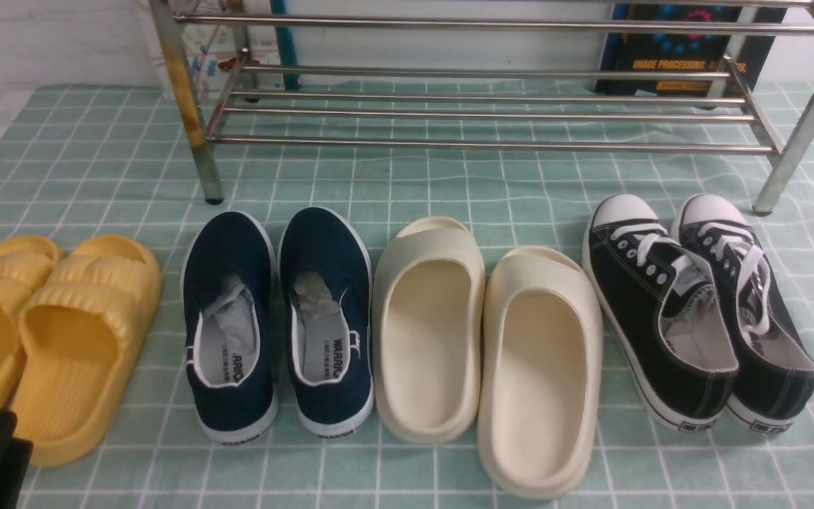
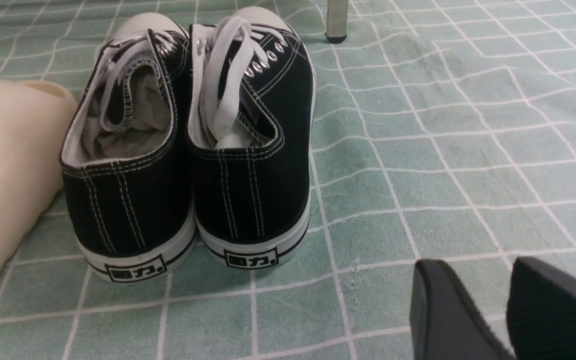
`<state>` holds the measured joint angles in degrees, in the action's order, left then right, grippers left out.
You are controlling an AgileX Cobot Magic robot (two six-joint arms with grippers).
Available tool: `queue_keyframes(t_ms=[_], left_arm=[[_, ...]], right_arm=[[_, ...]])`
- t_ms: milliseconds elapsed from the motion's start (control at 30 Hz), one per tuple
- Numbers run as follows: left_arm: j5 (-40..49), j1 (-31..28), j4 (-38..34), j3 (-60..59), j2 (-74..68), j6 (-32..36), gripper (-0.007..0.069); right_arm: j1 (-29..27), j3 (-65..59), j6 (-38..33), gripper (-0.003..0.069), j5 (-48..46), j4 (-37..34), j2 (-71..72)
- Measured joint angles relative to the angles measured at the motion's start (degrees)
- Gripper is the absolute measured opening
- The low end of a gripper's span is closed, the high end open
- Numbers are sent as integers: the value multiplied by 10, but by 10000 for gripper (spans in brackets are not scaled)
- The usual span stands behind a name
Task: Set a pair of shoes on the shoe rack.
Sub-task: Use the left arm to grab the shoe closest to it
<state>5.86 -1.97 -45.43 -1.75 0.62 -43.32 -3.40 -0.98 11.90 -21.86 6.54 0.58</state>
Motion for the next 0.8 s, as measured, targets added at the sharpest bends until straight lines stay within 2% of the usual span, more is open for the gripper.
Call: queue_keyframes(t_ms=[333,433,533,567,633,733,800], left_arm=[[-7,0,-11,0,0,19,238],[16,0,-11,11,0,51,237],[88,0,20,94,0,144,202],[98,0,23,106,0,150,197],[154,0,79,181,-23,205,130],[266,0,194,294,-114,229,8],[351,0,268,362,-191,234,-13]], right_arm=[[0,0,0,239,0,0,0],[0,0,0,239,0,0,0],[0,0,0,239,0,0,0],[0,0,0,239,0,0,0],[0,0,0,239,0,0,0],[0,0,0,239,0,0,0],[0,0,0,239,0,0,0]])
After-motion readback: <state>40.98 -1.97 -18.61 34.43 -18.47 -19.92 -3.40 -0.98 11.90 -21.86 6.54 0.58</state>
